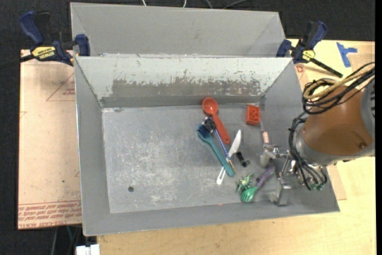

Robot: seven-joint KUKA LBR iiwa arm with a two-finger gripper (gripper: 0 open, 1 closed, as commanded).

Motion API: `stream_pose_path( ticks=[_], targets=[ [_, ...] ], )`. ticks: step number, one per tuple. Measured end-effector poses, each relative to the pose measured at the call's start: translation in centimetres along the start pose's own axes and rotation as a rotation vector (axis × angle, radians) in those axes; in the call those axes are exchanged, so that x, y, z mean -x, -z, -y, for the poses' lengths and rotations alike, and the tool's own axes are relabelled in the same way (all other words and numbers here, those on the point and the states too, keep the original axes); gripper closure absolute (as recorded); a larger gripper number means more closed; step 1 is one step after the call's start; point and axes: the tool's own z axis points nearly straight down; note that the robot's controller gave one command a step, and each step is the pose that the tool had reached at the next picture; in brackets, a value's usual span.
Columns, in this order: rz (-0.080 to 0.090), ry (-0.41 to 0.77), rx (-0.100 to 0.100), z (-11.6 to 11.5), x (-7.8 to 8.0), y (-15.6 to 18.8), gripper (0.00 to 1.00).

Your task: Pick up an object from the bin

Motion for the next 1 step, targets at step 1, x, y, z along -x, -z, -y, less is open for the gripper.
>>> stream_pose_path(
  ticks=[1],
  targets=[
    [0.001,-0.055,0.002,-1.73,0.22,-0.13,0.00]
  ],
)
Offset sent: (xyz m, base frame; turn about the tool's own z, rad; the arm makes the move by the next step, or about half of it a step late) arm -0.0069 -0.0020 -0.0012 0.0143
